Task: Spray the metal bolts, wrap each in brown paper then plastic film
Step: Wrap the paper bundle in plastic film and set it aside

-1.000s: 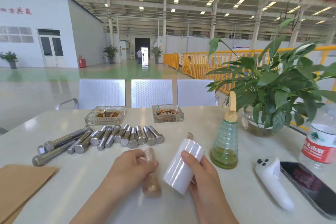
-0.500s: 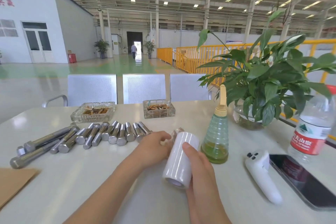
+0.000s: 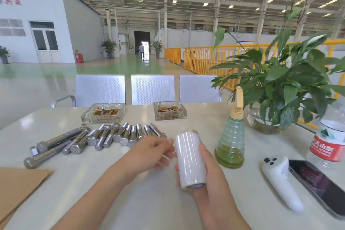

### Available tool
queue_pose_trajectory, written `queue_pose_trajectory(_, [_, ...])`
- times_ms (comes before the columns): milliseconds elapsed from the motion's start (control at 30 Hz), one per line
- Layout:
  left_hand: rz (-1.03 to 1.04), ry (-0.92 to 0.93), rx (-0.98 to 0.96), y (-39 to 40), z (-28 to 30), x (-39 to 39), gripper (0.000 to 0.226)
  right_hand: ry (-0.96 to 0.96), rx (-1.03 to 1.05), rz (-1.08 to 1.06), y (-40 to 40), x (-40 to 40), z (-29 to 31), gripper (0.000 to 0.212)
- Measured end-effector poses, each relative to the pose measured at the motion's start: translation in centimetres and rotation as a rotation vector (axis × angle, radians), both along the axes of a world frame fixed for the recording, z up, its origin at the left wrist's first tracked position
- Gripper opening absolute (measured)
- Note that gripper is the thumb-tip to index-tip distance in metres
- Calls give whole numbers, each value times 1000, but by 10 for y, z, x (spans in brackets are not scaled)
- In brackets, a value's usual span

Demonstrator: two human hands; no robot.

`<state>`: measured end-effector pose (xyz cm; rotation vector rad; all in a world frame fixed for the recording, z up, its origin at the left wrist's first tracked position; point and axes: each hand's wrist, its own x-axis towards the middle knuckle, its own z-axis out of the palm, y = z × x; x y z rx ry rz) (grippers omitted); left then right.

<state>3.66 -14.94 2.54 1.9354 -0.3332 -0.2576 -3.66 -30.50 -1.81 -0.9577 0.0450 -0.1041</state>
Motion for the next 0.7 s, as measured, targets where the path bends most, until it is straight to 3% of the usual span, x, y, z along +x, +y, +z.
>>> queue_pose_trajectory(133, [-37, 7, -77, 31, 4, -16, 68, -43, -141, 70, 22, 4, 9, 39])
queue_pose_trajectory(233, [47, -57, -170, 49, 3, -15, 81, -88, -282, 98, 34, 15, 15, 30])
queue_pose_trajectory(400, [7, -77, -345, 72, -3, -10, 43, -96, -361, 182, 46, 36, 24, 34])
queue_pose_trajectory(700, [-71, -33, -367, 87, -9, 0, 24, -124, -257, 245, 41, 46, 12, 57])
